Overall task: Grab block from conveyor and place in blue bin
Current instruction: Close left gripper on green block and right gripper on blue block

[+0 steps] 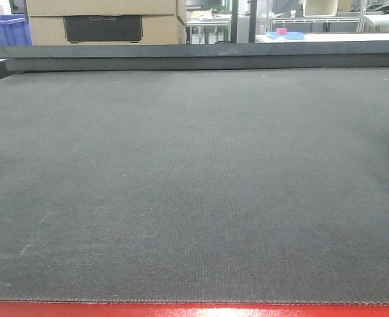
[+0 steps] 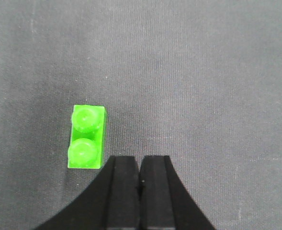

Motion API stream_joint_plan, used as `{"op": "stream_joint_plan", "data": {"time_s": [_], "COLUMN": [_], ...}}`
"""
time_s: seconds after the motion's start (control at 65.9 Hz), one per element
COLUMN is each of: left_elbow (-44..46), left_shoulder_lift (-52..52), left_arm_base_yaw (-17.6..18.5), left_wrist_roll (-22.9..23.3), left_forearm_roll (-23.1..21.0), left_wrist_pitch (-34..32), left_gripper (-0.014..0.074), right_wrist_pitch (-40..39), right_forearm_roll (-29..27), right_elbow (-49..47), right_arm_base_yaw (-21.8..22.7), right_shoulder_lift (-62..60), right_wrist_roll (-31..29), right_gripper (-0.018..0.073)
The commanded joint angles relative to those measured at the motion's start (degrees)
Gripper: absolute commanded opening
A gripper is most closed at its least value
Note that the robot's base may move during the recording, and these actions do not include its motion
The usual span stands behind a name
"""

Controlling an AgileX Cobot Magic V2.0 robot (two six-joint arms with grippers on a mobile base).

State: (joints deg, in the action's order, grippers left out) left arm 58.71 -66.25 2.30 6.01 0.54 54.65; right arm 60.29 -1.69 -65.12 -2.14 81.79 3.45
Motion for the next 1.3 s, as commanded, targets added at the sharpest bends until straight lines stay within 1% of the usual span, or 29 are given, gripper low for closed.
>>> {"op": "stream_joint_plan", "data": {"time_s": [0.0,0.046,0.137,0.288,0.44,0.728,0.774,0.804,0.85,0.865,0.956,1.016,1.032,1.062,1.138,1.214,1.29], "left_elbow": [0.50,0.50,0.50,0.50,0.50,0.50,0.50,0.50,0.50,0.50,0.86,1.86,2.21,2.97,4.87,6.85,7.89], "left_shoulder_lift": [-0.18,-0.18,-0.18,-0.14,-0.14,-0.14,-0.14,-0.14,-0.29,-0.48,-1.60,-3.71,-4.30,-5.29,-8.59,-12.11,-14.80], "left_arm_base_yaw": [0.03,0.03,0.03,0.03,0.03,0.03,0.03,0.03,0.03,0.03,0.03,0.03,0.03,0.03,0.03,0.03,0.03], "left_wrist_roll": [0.30,0.30,0.30,0.30,0.30,0.30,1.45,3.25,7.13,7.79,8.69,8.82,8.82,8.82,8.35,5.41,4.09], "left_forearm_roll": [-0.54,-0.54,-0.54,-0.54,-0.54,-0.54,-0.54,-0.08,0.50,0.66,0.76,0.76,0.92,1.31,2.37,2.93,3.85], "left_wrist_pitch": [-0.53,-0.53,-0.53,-0.40,-0.40,-0.41,-0.41,-0.41,-0.41,-0.41,0.68,4.66,5.65,6.92,8.58,7.63,7.32], "left_gripper": [-0.0111,-0.0111,-0.0111,-0.0111,-0.0111,-0.0111,-0.0111,-0.0111,-0.0111,-0.0111,-0.0111,-0.0111,-0.0111,-0.0111,-0.0111,-0.0111,-0.0108], "right_wrist_pitch": [-0.23,0.03,0.01,-1.76,-3.50,-3.70,-3.44,-3.44,-3.72,-3.82,-3.27,-2.15,-1.94,-1.58,-0.90,-0.92,-0.78], "right_forearm_roll": [0.12,-0.35,-1.57,-1.67,-1.67,-2.11,-2.11,-2.11,-2.11,-2.11,-2.11,-2.11,-2.11,-2.11,-2.25,-2.25,-2.27], "right_elbow": [-1.99,-2.11,-2.11,-2.11,-2.11,-2.00,-2.00,-1.92,-1.92,-1.92,-2.02,-2.13,-2.13,-2.13,-2.13,-2.13,-2.13], "right_arm_base_yaw": [2.07,3.06,5.00,8.14,8.37,8.37,8.37,8.37,8.37,8.37,8.37,8.37,8.37,8.37,8.37,8.37,8.37], "right_shoulder_lift": [4.03,5.36,8.36,11.16,13.14,16.94,17.06,17.06,17.06,17.06,16.94,16.94,16.94,16.79,15.86,13.97,11.66], "right_wrist_roll": [-1.36,-2.73,-5.56,-5.67,-5.67,-5.78,-5.91,-5.91,-5.91,-5.91,-5.91,-5.91,-5.91,-5.91,-5.91,-5.91,-5.91], "right_gripper": [0.0363,0.0375,0.0370,0.0370,0.0370,0.0368,0.0340,0.0311,0.0239,0.0215,0.0043,-0.0078,-0.0122,-0.0165,-0.0167,-0.0167,-0.0167]}}
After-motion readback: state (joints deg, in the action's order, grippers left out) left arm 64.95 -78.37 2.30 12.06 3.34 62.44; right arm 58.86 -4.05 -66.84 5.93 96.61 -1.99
